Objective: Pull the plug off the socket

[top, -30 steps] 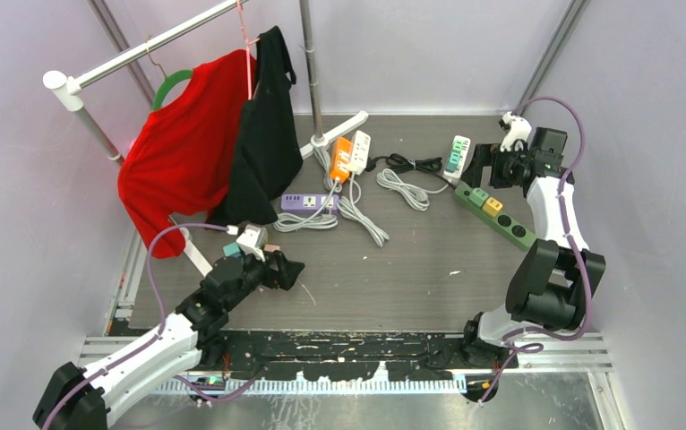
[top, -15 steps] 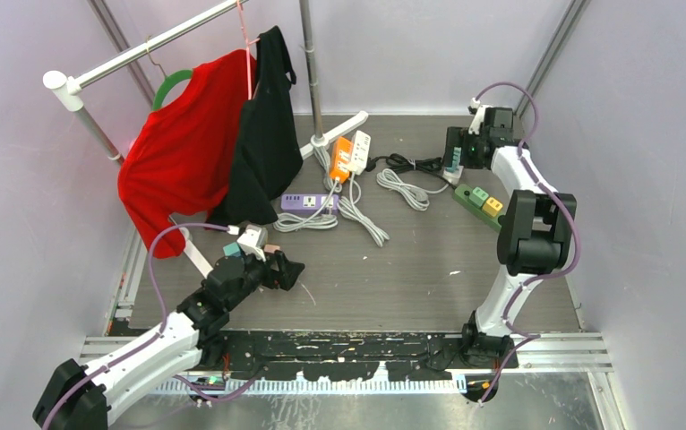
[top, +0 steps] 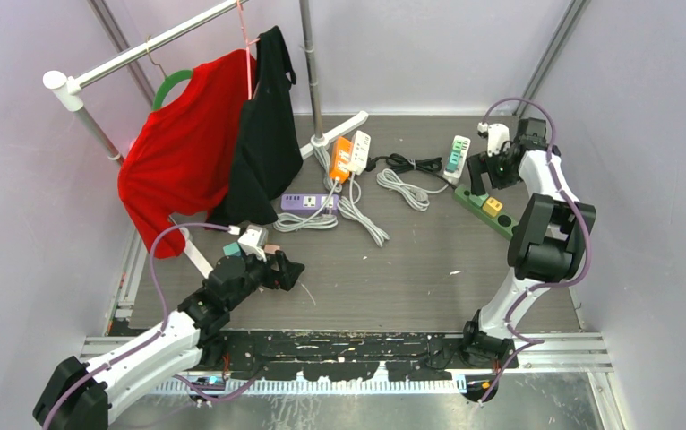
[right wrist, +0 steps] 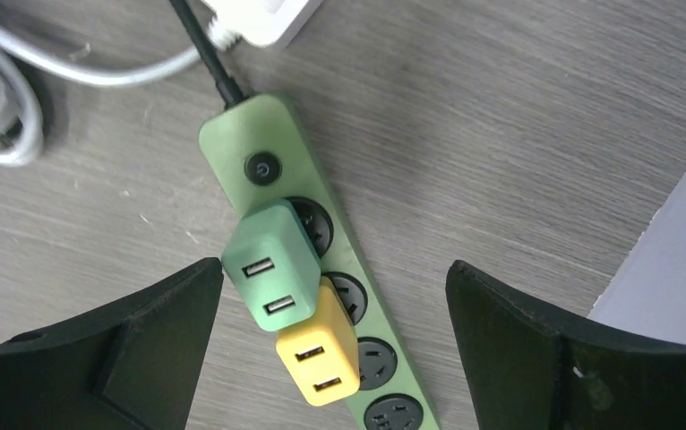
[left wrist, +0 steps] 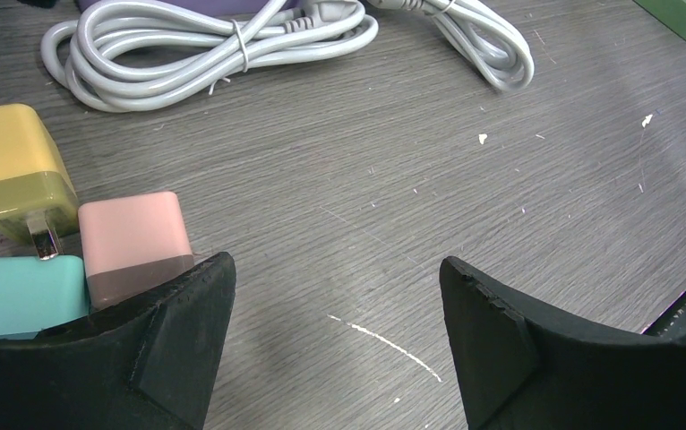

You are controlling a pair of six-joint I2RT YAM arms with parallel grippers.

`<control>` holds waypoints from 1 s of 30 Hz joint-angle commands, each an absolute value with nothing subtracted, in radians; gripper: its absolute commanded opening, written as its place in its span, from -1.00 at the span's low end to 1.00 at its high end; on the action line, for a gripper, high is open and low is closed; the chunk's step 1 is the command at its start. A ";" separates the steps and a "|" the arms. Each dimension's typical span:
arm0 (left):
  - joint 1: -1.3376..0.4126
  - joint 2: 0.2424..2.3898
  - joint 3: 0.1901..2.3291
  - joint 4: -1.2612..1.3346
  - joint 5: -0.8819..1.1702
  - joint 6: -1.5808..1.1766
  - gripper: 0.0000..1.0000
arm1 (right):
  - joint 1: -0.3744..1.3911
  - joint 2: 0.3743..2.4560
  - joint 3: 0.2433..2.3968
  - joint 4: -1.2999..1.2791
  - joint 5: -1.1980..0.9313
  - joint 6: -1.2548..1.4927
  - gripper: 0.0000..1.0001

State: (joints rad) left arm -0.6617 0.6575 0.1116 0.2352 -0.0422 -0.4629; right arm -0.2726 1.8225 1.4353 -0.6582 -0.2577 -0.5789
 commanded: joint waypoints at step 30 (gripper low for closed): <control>-0.665 0.652 0.120 0.291 -0.061 -0.460 0.67 | -0.263 1.917 1.380 -0.723 -0.333 -0.861 -0.17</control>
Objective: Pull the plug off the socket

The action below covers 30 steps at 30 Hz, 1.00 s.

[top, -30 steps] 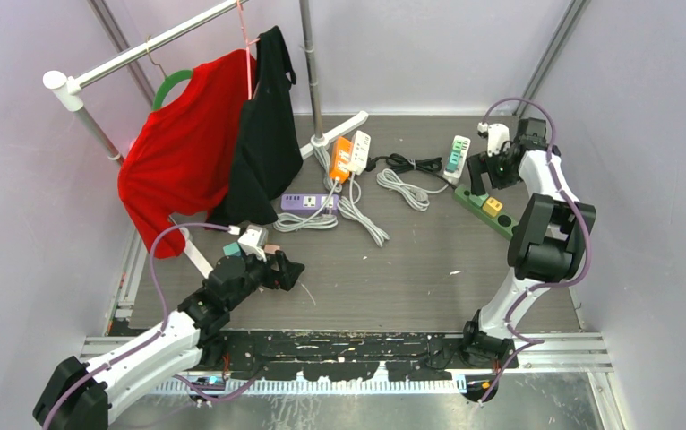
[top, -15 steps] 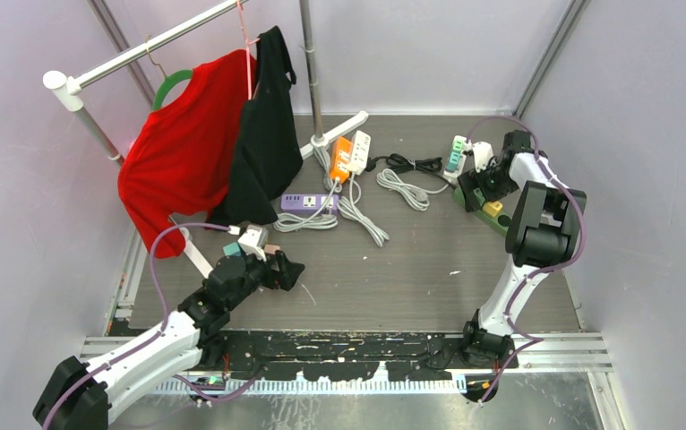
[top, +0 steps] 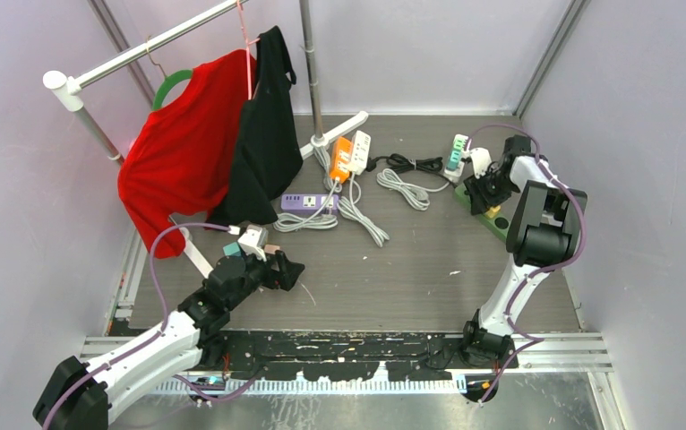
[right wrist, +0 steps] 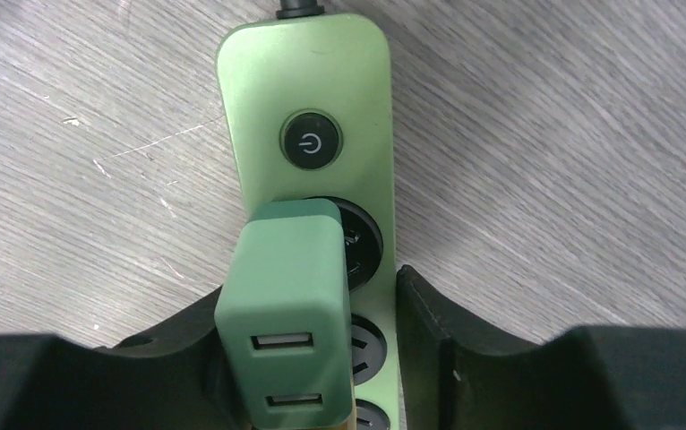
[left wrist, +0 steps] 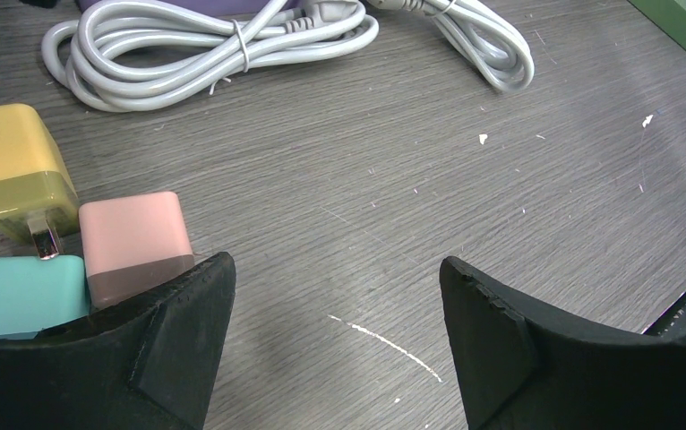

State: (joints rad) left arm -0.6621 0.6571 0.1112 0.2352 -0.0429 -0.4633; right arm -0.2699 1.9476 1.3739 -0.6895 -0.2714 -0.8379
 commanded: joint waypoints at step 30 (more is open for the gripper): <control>-0.665 0.650 0.120 0.287 -0.069 -0.464 0.67 | -0.259 1.662 1.524 -0.784 -1.004 -0.429 -0.93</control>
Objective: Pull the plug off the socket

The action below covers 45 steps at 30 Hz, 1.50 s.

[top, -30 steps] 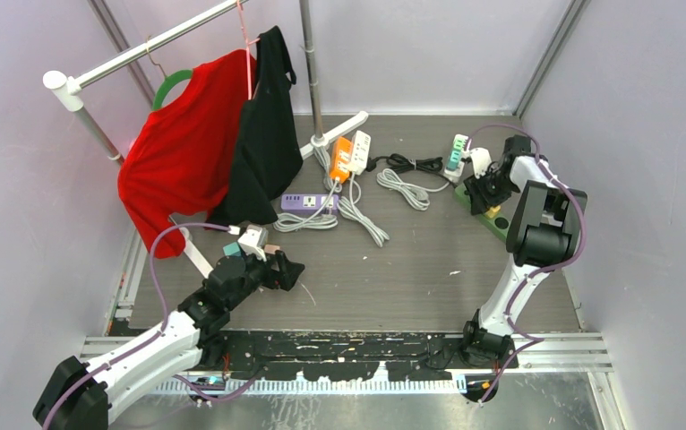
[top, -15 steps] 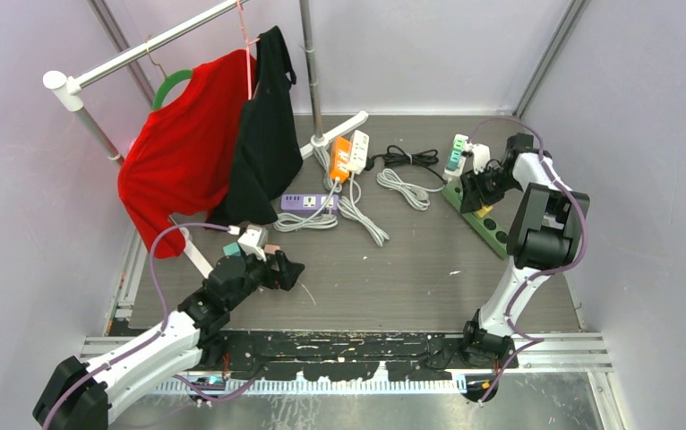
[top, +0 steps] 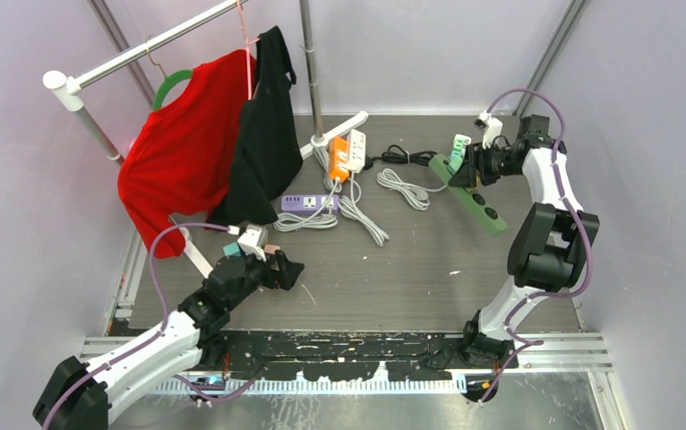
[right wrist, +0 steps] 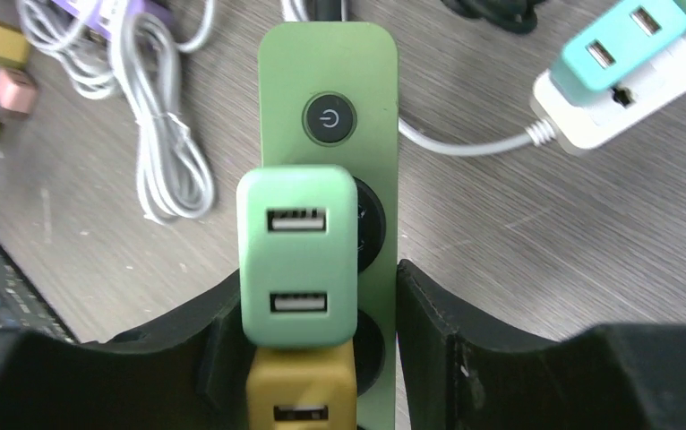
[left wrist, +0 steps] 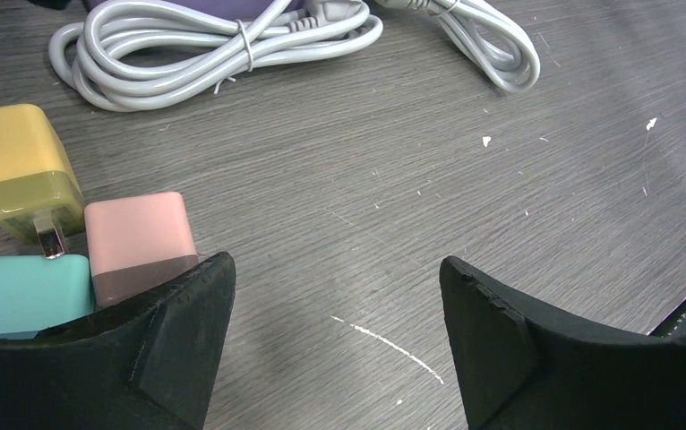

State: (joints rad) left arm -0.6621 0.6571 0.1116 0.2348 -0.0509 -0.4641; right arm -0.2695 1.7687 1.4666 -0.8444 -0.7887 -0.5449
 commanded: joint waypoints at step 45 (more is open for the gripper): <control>-0.665 0.639 0.116 0.289 -0.059 -0.461 0.67 | 0.637 1.539 0.922 -0.800 -0.546 -1.192 -0.66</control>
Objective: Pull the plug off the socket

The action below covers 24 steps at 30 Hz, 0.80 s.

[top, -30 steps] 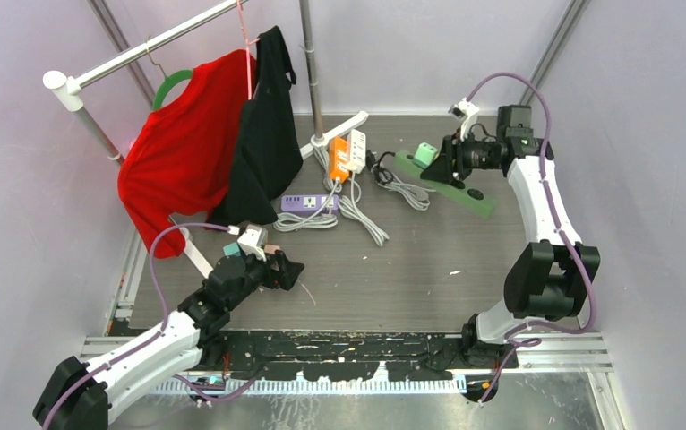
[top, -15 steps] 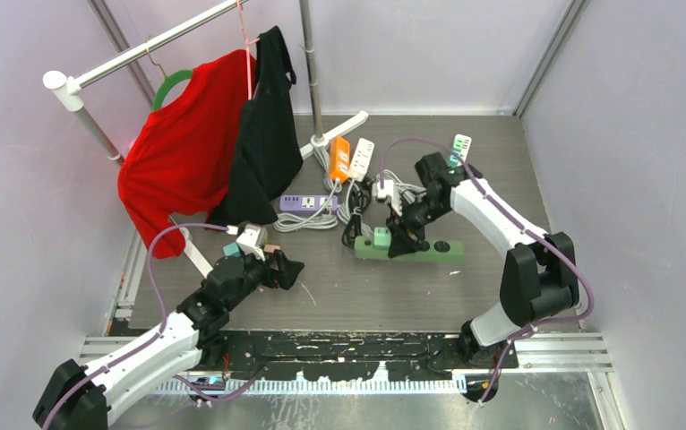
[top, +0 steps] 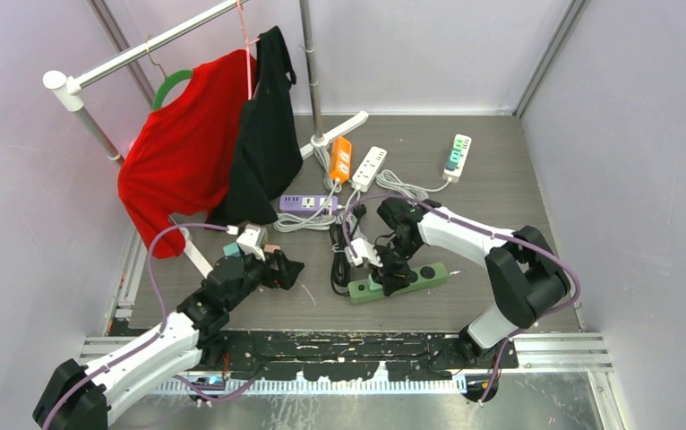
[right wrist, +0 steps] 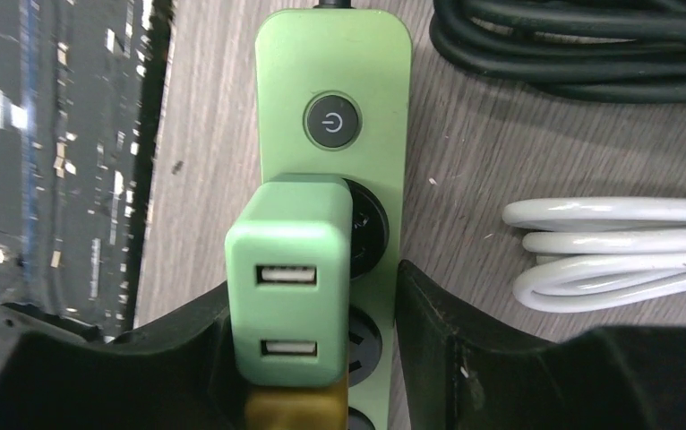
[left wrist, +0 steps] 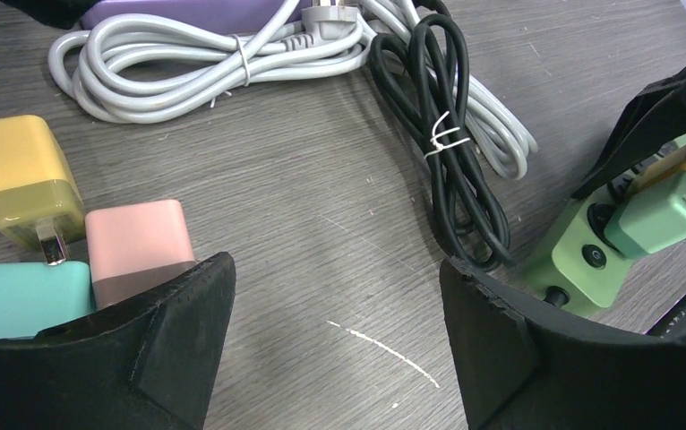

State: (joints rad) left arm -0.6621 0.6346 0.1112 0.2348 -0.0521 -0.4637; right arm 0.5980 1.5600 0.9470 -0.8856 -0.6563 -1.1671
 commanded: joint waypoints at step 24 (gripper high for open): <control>-0.711 0.765 0.145 0.413 0.106 -0.426 0.61 | 0.562 1.380 1.026 -1.054 -0.682 -1.202 0.99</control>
State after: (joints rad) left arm -0.6735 0.7460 0.1112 0.3161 0.0494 -0.4603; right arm 0.6224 1.4712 0.9691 -0.9173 -0.5560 -1.1355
